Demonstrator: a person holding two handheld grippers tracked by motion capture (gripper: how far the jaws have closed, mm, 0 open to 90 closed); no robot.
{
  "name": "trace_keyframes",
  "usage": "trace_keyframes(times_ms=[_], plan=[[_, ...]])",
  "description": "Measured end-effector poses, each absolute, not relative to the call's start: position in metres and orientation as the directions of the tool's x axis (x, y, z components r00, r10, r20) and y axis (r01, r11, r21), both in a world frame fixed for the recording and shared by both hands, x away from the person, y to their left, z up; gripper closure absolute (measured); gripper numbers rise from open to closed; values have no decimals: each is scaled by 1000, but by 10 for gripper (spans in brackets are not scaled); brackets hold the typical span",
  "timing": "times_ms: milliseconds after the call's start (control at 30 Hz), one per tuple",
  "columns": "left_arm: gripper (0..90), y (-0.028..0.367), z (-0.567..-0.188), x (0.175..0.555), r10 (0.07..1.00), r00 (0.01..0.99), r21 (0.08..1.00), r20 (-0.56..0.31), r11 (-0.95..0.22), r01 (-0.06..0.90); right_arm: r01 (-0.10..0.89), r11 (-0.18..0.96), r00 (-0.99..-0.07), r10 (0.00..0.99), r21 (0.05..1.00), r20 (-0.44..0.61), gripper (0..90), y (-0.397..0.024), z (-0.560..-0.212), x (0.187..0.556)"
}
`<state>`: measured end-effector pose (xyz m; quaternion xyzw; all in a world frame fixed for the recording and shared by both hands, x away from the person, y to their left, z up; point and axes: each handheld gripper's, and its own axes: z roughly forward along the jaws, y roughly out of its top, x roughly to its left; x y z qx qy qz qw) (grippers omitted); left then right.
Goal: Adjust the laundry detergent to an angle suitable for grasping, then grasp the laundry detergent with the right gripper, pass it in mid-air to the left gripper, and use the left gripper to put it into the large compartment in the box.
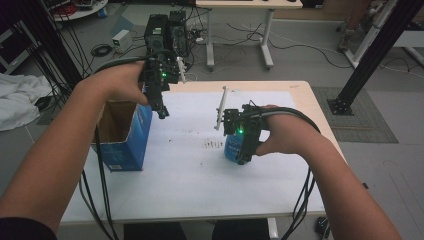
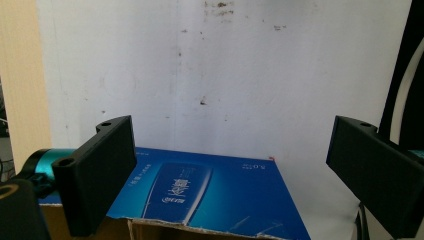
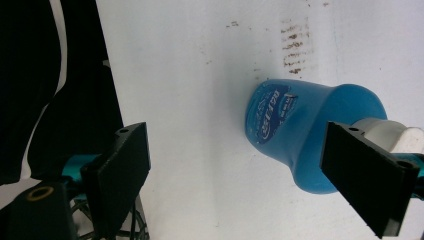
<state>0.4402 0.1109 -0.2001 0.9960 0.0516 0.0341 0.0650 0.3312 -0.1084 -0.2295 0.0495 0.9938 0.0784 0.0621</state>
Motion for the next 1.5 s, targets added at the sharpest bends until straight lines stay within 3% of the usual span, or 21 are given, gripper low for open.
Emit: trace_keyframes(times_ms=[567, 1500], plan=[[58, 116, -202, 435, 148, 987, 153, 61, -979, 137, 62, 984, -991, 81, 166, -110, 120, -113, -228, 331], [58, 109, -207, 433, 112, 992, 126, 53, -987, 105, 58, 977, -990, 82, 206, -113, 120, -116, -230, 334]])
